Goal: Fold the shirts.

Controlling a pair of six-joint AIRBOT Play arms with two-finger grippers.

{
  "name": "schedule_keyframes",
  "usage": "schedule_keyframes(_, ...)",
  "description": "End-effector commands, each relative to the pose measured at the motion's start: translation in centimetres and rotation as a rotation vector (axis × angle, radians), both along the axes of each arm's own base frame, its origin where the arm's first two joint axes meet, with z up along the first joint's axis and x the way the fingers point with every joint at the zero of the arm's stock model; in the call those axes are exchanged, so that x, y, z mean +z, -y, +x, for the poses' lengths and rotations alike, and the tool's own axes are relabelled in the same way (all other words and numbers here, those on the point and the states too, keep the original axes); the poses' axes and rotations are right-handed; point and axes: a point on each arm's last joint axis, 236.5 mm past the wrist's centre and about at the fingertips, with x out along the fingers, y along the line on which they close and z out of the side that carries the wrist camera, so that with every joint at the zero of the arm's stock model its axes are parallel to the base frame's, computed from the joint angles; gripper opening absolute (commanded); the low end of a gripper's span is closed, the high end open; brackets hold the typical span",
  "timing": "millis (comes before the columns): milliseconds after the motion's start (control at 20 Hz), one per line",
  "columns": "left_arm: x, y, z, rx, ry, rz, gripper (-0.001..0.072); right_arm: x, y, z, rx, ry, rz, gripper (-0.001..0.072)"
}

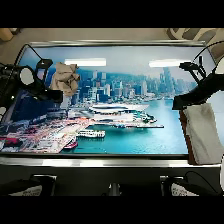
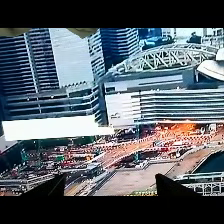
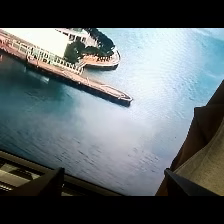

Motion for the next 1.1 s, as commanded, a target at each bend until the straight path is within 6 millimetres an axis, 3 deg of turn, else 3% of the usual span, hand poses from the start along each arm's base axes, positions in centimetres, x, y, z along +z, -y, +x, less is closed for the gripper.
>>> schedule_keyframes(0, 0.0, 0.0, 0.0, 0.000, 0.000, 0.001, 0.0670, 0.0, 0.0, 0.0, 0.000, 0.000, 0.000, 0.0691)
schedule_keyframes(350, 0.0, 0.0, 0.0, 0.000, 0.000, 0.001, 0.0669, 0.0, 0.0, 0.0, 0.001, -0.001, 0.000, 0.0691)
schedule_keyframes(650, 0.0, 0.1, 0.3, 0.018, 0.010, -0.008, 0.0670, 0.2, 0.1, 1.8, -0.010, 0.075, -0.006, 0.0691)
schedule_keyframes(750, 0.4, 0.6, 2.1, 0.069, 0.086, -0.044, 0.0669, 0.4, 0.2, 2.9, -0.016, 0.121, -0.009, 0.0691)
schedule_keyframes(900, 1.2, 1.3, 5.3, 0.138, 0.215, -0.108, 0.0669, 1.3, 0.7, 6.3, -0.036, 0.269, -0.023, 0.0691)
schedule_keyframes(1050, 3.4, 2.3, 9.6, 0.121, 0.414, -0.166, 0.0668, 2.0, 1.1, 8.0, -0.045, 0.348, -0.038, 0.0689)
